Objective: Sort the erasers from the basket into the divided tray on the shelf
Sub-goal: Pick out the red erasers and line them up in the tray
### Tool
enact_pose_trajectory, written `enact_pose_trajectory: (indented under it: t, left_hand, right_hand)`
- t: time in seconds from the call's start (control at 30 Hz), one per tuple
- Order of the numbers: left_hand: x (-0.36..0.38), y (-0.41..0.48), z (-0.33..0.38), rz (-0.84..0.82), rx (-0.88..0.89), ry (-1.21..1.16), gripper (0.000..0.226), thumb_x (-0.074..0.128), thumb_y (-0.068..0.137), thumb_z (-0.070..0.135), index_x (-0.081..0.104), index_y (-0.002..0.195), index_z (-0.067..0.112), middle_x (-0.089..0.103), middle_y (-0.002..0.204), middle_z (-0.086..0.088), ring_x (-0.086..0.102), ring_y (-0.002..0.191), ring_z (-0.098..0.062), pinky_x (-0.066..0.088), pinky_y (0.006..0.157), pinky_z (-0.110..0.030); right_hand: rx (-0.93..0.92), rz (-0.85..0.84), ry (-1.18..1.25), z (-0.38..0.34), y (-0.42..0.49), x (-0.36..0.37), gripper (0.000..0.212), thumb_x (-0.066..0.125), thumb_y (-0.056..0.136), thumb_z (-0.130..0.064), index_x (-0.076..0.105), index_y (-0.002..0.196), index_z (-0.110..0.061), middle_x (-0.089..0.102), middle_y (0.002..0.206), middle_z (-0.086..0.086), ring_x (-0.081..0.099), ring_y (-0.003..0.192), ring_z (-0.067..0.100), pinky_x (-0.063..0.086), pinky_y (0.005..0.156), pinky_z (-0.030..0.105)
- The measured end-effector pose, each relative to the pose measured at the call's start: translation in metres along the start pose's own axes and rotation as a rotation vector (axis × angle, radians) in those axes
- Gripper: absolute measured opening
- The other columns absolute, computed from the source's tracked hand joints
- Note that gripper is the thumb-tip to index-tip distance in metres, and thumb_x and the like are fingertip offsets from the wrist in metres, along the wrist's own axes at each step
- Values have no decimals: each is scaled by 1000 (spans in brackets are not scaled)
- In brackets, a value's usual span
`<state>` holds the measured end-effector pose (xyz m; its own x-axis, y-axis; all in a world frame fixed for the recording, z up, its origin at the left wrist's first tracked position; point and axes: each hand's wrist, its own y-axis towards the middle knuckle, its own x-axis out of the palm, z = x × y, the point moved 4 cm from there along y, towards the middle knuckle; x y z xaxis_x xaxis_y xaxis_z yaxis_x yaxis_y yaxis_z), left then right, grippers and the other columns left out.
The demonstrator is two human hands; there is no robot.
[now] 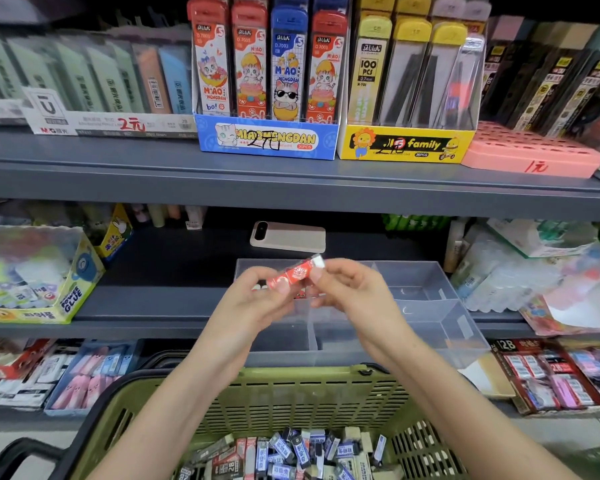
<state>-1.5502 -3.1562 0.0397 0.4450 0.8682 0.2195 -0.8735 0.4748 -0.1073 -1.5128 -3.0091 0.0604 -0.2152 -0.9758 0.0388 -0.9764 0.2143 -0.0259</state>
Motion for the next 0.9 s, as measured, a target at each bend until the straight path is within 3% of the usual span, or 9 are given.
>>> enact_pose_trajectory:
  t: [0.07,0.17,0.23,0.3,0.4,0.47,0.6,0.77,0.9]
  left_hand:
    - [8,0,1,-2,35,192,29,66,87,35,59,102,11,73,101,-2,66,102,-14,44,94,-32]
    - [16,6,3,37,145,470,11,63,89,29,63,97,21,70,97,13,62,97,-1,46,87,-21]
    - [17,7,4,87,236,757,15,60,88,37,60,102,30,61,102,28,53,100,7,37,85,-6]
    - [13,2,4,116,335,980,32,55,88,46,58,115,30,55,111,27,43,101,11,29,79,-2]
    - [9,-5,-7,55,417,1197,49,46,90,53,55,128,23,55,131,9,43,126,-8,25,100,-16]
    - [8,-8,-15,16,425,1285,56,38,92,59,54,131,21,52,137,4,36,136,-16,22,109,-27]
    - [9,-8,-22,-13,440,1400,61,31,89,61,52,133,23,49,140,1,33,138,-20,14,114,-30]
    - [11,-7,-23,-6,448,1452,64,25,89,61,56,129,21,55,133,-1,41,133,-23,24,112,-36]
    - [10,-10,-20,-15,434,1395,60,29,91,58,56,130,20,53,135,-1,37,135,-22,20,114,-34]
  right_hand:
    - [-5,-38,104,-3,2,-6,15,62,88,-16,67,93,-4,71,83,9,66,74,17,54,70,25]
    - [4,3,158,-5,12,-17,13,64,86,-14,65,87,-1,71,76,11,66,67,17,53,62,22]
    - [0,151,-4,-5,25,-34,10,66,84,-13,64,79,-4,68,64,8,64,58,15,52,57,23]
    - [3,290,-308,-2,41,-52,12,67,81,-12,63,71,-7,65,58,7,60,54,17,53,58,29]
    - [37,281,-893,7,60,-60,18,68,76,-21,67,70,-4,64,63,8,59,62,21,43,56,24]
    - [135,174,-1072,17,69,-55,26,64,78,-28,69,72,-2,66,67,10,63,70,23,45,58,23]
    - [300,63,-1201,29,84,-48,31,62,81,-37,61,77,-7,59,71,5,57,70,21,38,50,21]
    - [332,-30,-1184,34,82,-43,35,64,84,-33,60,68,-3,52,61,6,45,52,15,34,47,22]
    - [104,101,-1281,22,59,-41,26,57,87,-27,69,92,-5,69,93,11,62,87,27,48,72,29]
